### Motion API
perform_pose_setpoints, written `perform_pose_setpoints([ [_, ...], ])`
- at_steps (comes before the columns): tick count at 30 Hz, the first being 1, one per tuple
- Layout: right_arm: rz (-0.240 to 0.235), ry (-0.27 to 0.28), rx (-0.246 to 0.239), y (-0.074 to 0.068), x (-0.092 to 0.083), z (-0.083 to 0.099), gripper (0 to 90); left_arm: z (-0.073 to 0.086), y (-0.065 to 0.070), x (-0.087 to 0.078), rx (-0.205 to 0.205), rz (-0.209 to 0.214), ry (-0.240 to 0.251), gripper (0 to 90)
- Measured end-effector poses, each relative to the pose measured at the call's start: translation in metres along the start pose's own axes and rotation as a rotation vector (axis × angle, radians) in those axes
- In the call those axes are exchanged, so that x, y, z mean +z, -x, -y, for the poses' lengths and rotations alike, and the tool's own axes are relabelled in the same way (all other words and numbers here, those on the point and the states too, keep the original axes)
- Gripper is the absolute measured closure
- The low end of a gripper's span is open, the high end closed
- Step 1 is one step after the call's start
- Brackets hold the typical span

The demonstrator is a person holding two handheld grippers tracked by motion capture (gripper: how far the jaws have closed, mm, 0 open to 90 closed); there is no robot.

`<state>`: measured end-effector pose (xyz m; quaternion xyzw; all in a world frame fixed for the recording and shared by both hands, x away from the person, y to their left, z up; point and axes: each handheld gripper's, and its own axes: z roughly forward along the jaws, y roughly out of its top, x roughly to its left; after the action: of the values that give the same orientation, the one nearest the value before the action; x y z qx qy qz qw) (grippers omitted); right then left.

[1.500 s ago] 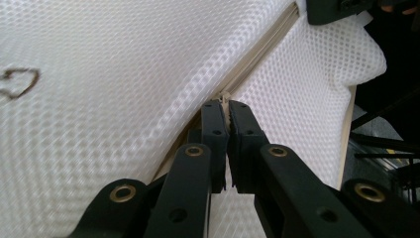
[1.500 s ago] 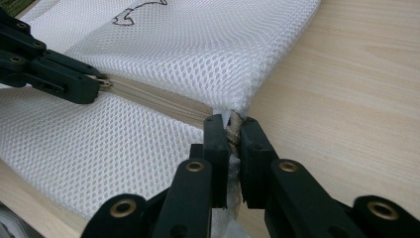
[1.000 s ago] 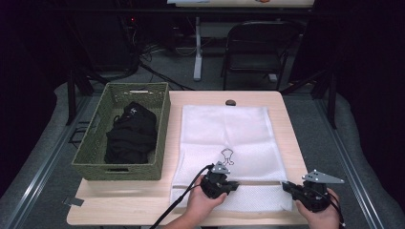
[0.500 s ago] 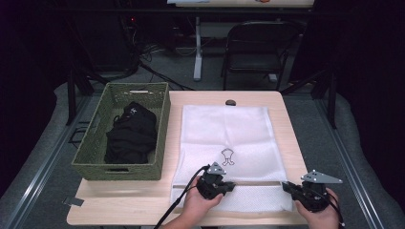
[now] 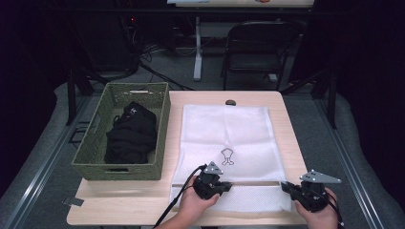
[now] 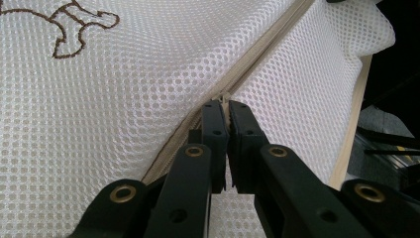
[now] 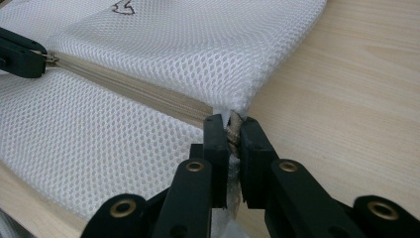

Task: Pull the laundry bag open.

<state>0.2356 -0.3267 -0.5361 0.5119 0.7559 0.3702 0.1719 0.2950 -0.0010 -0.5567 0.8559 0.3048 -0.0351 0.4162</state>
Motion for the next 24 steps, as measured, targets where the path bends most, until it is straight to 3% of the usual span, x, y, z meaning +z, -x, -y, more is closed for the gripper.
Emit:
perform_pose_setpoints([
  [7,-0.006,-0.001,-0.006,-0.002,0.0,-0.001,83.7,0.0,0.0,-0.005,-0.001,-0.005,-0.006,87.3],
  [8,0.018,-0.005,-0.02,-0.003,0.0,-0.001,83.9,0.001,-0.002,-0.008,0.004,-0.031,-0.019,87.3],
  [10,0.032,-0.007,-0.026,-0.002,0.0,-0.001,83.8,0.003,-0.004,-0.009,-0.016,-0.036,-0.012,87.4],
  [12,0.006,-0.003,0.012,0.005,0.0,0.001,83.8,0.007,-0.009,-0.015,-0.025,-0.042,-0.01,87.3],
  [15,-0.014,-0.002,0.028,0.006,0.0,0.001,83.8,0.008,-0.009,-0.017,-0.022,-0.046,-0.007,87.3],
  [18,-0.001,-0.003,0.0,0.001,0.0,0.0,83.8,0.01,-0.011,-0.021,-0.017,-0.043,-0.012,87.4],
  [24,0.009,-0.006,0.008,0.004,0.0,0.001,83.8,0.017,-0.017,-0.028,-0.037,-0.059,-0.014,87.3],
])
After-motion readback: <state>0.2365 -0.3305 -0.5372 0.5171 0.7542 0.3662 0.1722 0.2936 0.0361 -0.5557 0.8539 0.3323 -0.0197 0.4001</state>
